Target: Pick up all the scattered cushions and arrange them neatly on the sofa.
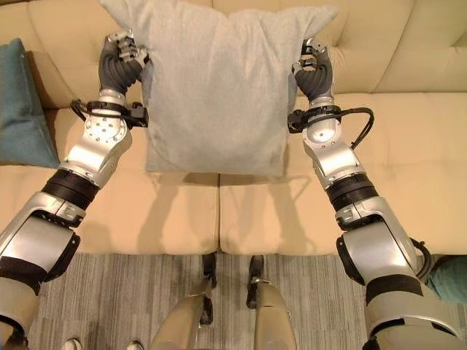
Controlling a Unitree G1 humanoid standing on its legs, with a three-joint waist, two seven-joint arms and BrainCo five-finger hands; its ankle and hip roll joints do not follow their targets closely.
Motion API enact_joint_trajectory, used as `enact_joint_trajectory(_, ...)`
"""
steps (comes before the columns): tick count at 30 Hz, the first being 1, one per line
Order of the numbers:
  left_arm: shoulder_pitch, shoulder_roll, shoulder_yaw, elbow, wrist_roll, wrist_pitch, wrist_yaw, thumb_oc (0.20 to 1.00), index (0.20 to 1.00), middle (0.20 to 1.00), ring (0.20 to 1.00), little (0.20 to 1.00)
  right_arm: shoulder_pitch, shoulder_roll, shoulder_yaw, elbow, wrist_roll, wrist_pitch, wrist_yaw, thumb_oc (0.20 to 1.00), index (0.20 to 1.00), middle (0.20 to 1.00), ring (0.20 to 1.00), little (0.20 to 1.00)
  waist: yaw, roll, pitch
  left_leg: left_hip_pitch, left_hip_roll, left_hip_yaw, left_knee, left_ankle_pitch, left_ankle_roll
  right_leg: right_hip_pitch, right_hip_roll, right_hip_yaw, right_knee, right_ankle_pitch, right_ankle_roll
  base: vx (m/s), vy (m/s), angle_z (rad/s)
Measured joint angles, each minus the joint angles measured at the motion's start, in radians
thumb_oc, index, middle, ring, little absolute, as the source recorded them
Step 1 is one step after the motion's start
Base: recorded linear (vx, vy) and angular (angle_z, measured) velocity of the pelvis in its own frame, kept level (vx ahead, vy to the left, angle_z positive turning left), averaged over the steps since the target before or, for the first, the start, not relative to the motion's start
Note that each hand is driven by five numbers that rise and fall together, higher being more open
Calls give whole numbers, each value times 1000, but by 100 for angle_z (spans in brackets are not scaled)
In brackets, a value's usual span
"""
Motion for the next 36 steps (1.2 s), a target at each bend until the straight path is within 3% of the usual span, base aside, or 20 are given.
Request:
enact_joint_trajectory(16,-58,16,-6,54,-48,-18,0,200,200,200,200,200,-176,-65,128,62,42,-8,4,200,200,200,200,200,9,-1,4,-112,3,-12,9,4,5,-98,6,1,-5,1,0,2,-10,2)
enact_joint_trajectory(18,-58,17,-6,54,-48,-18,1,200,200,200,200,200,-176,-65,127,62,43,-10,3,200,200,200,200,200,7,-1,4,-112,3,-19,4,14,19,-115,2,6,34,1,1,-2,-14,10)
enact_joint_trajectory(19,-63,20,-6,54,-48,-21,3,200,200,200,200,200,-178,-65,117,62,48,-16,2,200,200,200,200,200,7,0,2,-122,8,-48,0,21,28,-211,-11,46,151,-20,62,-15,-20,25)
enact_joint_trajectory(20,-73,23,-2,55,-47,-31,5,200,200,200,200,200,-188,-63,111,62,48,-22,-2,200,200,200,200,200,11,-20,1,-128,-5,-38,-9,22,25,-159,-21,58,-84,98,34,-25,-26,15)
enact_joint_trajectory(21,-83,33,-1,61,-47,-32,5,200,200,200,200,200,-200,-53,102,62,48,-27,-3,200,200,200,200,200,19,-20,1,-156,6,-30,9,34,8,-161,-10,56,-119,125,48,-21,-19,11)
enact_joint_trajectory(25,-167,34,-39,191,-46,-37,1,200,200,200,200,200,-214,-54,124,65,48,-42,-3,200,200,200,200,200,13,-19,1,-173,18,-34,4,45,-7,-172,-1,31,-122,127,46,-2,-1,6)
enact_joint_trajectory(36,-187,19,3,179,-44,-60,48,200,200,200,200,200,-257,-43,87,47,-6,-55,-80,200,200,200,200,200,14,-19,1,-234,11,-35,-17,45,-7,-242,-8,32,-127,134,37,8,1,1)
